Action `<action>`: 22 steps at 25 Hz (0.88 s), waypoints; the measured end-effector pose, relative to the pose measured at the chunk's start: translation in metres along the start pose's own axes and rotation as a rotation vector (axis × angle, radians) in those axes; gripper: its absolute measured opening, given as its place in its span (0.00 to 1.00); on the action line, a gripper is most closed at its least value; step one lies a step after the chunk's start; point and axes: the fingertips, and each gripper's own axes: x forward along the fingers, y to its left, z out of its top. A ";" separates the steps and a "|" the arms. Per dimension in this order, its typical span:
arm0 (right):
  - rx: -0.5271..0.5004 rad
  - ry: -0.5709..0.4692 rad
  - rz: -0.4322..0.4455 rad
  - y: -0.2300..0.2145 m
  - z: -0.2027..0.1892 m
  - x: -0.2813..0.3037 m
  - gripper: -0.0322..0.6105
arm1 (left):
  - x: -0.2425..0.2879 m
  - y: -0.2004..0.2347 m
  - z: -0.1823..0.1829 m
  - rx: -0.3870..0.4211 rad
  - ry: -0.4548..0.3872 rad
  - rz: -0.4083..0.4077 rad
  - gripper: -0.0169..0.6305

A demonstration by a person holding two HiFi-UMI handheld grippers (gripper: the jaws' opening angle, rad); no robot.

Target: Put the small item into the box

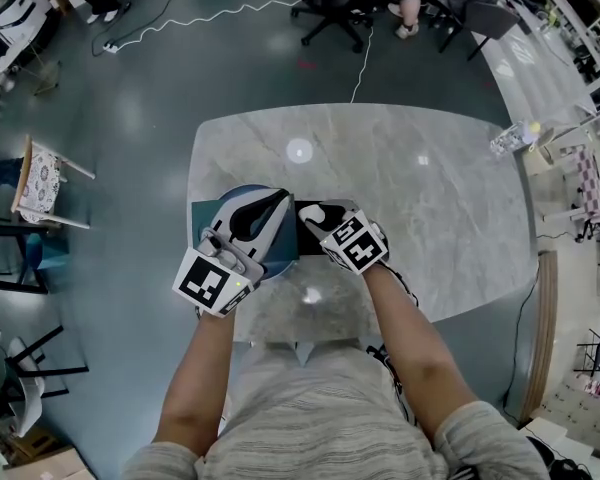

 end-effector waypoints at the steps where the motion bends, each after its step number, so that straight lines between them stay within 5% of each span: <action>1: -0.003 0.007 0.000 0.000 -0.001 0.002 0.31 | 0.000 0.000 0.000 0.000 0.001 0.001 0.06; 22: -0.035 0.086 -0.011 0.002 -0.014 0.019 0.31 | -0.005 0.003 0.003 0.002 0.000 0.004 0.06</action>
